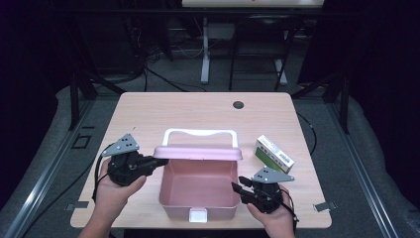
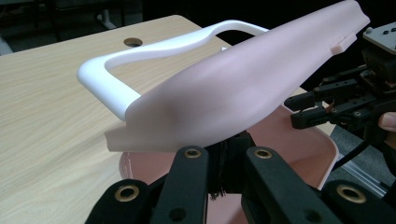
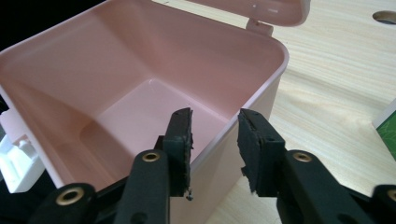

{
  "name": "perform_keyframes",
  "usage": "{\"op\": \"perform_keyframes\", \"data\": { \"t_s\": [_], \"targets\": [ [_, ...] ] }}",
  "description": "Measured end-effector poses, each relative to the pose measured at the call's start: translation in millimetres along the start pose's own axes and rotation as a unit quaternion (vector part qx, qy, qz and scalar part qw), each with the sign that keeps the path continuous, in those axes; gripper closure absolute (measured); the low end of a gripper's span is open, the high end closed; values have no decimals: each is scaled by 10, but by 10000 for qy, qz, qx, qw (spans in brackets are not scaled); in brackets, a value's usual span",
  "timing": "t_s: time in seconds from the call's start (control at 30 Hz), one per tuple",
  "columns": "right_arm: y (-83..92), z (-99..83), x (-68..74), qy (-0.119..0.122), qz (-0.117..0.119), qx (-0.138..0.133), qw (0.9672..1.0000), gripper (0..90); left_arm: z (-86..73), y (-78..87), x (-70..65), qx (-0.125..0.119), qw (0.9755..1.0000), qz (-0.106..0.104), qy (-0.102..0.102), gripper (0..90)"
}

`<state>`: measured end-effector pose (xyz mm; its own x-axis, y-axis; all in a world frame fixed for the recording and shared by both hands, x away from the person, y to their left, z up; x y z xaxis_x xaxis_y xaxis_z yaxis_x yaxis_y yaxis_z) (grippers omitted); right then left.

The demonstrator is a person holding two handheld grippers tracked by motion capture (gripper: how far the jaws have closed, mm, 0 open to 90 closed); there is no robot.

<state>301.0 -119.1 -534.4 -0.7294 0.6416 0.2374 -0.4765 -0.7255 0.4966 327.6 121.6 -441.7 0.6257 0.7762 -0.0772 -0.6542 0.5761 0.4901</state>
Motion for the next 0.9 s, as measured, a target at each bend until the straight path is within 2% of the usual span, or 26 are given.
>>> {"op": "perform_keyframes", "data": {
  "t_s": [0.9],
  "targets": [
    [-27, 35, -89, -57, -30, -138, 9999, 672, 169, -76, 98, -59, 9999, 109, 35, 896]
  ]
}}
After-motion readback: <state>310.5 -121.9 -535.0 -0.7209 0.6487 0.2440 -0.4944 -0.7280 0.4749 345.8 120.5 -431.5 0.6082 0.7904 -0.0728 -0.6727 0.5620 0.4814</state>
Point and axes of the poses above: each handheld gripper's, and its own axes: y roughly backward along the jaws, z roughly out of its top, x roughly to its left, the point moved 9 cm from there along -y, roughly forward along the jaws, and after that the axes turned 12 degrees about z, right-handed, at the moved point
